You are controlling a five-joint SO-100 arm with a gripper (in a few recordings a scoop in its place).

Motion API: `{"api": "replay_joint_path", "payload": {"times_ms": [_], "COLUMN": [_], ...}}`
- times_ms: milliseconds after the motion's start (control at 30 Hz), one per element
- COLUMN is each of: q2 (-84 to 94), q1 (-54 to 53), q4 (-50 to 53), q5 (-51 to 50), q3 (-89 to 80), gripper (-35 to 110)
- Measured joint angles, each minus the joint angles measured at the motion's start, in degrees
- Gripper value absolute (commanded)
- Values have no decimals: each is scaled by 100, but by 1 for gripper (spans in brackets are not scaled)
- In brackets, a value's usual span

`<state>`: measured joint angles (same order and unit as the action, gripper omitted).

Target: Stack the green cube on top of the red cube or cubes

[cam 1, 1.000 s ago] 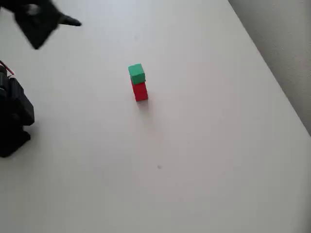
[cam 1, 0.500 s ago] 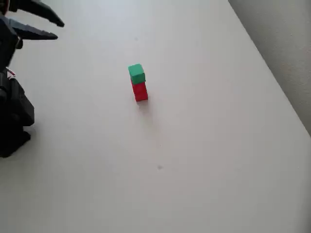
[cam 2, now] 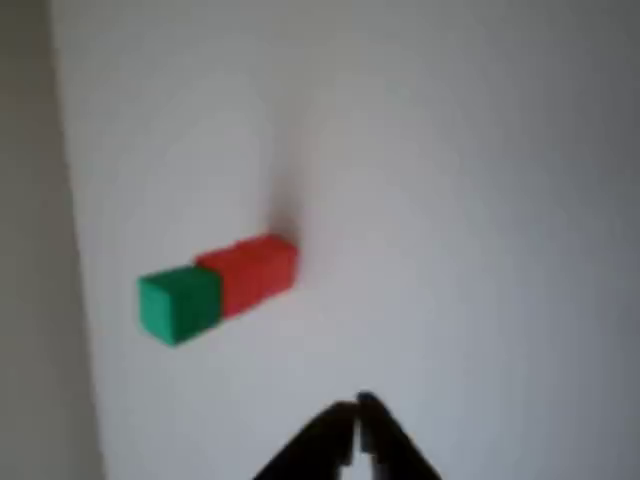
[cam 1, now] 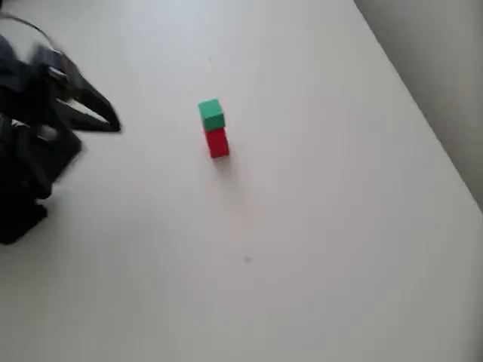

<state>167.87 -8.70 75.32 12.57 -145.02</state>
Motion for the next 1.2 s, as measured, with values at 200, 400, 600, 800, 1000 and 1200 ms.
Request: {"api": "replay_joint_path", "payload": {"times_ms": [200, 400, 600, 800, 1000, 1200], "q2": [457, 835, 1424, 1925, 2021, 2021], "q1": [9, -9, -9, -62, -97, -123], "q4": [-237, -299, -290, -220, -220, -220], "q5": [0, 0, 44, 97, 97, 97], "q3": [-888, -1415, -2101, -2470, -2505, -2505], "gripper": [-2, -2, -2, -2, -2, -1]}}
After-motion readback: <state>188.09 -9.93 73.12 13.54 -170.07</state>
